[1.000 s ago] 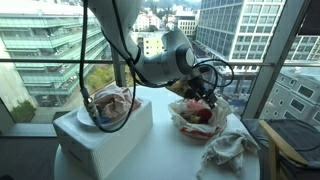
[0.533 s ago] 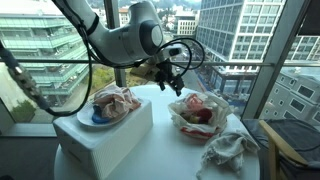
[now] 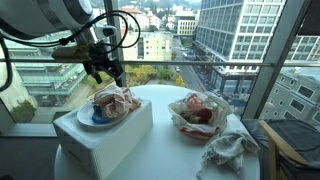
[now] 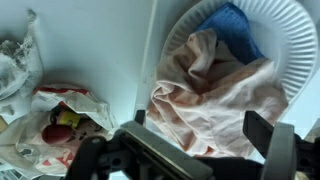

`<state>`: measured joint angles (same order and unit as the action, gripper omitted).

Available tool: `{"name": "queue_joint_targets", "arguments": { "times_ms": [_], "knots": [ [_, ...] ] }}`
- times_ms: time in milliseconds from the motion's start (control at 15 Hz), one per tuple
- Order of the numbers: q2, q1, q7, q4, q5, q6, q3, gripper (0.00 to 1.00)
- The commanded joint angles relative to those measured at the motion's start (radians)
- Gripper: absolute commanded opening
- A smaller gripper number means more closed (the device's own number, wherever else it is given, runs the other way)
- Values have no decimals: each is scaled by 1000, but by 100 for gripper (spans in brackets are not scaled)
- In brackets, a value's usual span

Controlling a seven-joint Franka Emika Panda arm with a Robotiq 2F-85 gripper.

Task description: Place the clothes on the box

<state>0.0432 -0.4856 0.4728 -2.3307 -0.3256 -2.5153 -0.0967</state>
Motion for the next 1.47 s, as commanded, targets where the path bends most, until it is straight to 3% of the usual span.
{"name": "queue_joint_targets", "arguments": {
  "times_ms": [0,200,333,600,1067,1133,1200,1333,1400],
  "knots": [
    [-47,71,-115,-53,33,41,189,100],
    [-10,94,-171,-58,-37,45,273,100],
    [39,110,-163,-52,-163,25,291,100],
    [146,126,-100,0,-465,-6,269,100],
    [248,126,-19,82,-686,-68,258,100],
    [256,127,-11,89,-708,-67,257,95],
    [264,130,-13,92,-717,-65,259,73],
    [271,135,-10,95,-733,-68,261,70],
    [274,137,-9,94,-732,-70,263,62]
  ]
}}
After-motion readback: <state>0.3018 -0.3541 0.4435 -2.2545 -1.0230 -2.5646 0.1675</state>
